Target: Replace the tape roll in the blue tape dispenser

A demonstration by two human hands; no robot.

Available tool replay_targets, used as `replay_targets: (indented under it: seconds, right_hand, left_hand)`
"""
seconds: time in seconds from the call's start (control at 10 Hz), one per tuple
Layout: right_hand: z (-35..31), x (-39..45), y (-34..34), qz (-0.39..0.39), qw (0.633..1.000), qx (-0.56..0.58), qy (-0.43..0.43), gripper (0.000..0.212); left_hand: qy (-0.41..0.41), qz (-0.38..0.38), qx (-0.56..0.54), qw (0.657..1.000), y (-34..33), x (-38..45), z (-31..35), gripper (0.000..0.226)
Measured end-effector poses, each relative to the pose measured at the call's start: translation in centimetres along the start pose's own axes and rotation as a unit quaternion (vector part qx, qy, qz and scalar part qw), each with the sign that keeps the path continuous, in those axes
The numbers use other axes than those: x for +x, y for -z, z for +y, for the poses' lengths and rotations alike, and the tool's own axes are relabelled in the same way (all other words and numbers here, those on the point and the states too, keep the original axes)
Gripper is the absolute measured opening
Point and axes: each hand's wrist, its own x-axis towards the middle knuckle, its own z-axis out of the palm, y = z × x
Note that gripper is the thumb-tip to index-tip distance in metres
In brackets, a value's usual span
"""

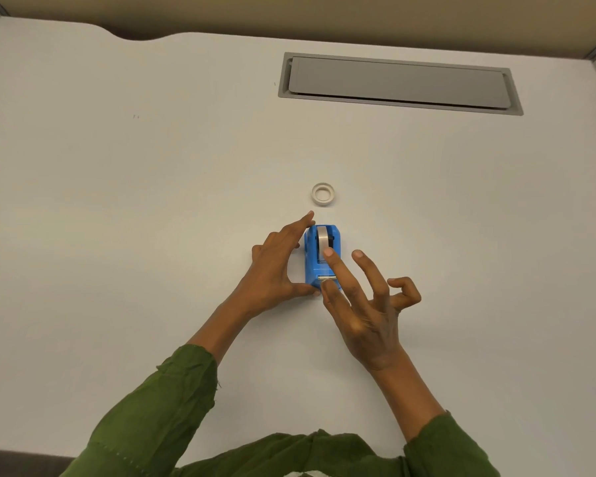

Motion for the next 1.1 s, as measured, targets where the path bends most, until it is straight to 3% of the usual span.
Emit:
replay_targets:
  seconds: [0.5, 0.7, 0.9, 1.1]
  right_hand:
    - [-0.2, -0.8, 0.1, -0.047, 0.999, 0.0, -0.025, 0.014]
    - [0.2, -1.3, 0.9, -0.064, 0.992, 0.049, -0.097, 0.007]
    - [1.6, -2.2, 2.1, -0.088, 0.957, 0.127, -0.245, 0.009]
    - [4.4, -0.2, 3.6, -0.077, 0.881, 0.273, -0.378, 0.017]
  left_hand:
    - [0.008, -0.001, 0.001, 1.0, -0.4, 0.0, -0.5, 0.103]
    - [-0.001, 0.008, 0.001, 1.0, -0.4, -0.5, -0.6, 0.099]
    - [-0.005, -0.003, 0.025, 1.0, -0.2, -0.9, -0.4, 0.101]
    - [-0.014, -0.046, 0.13, 0.99, 1.8, -1.2, -0.5, 0.086]
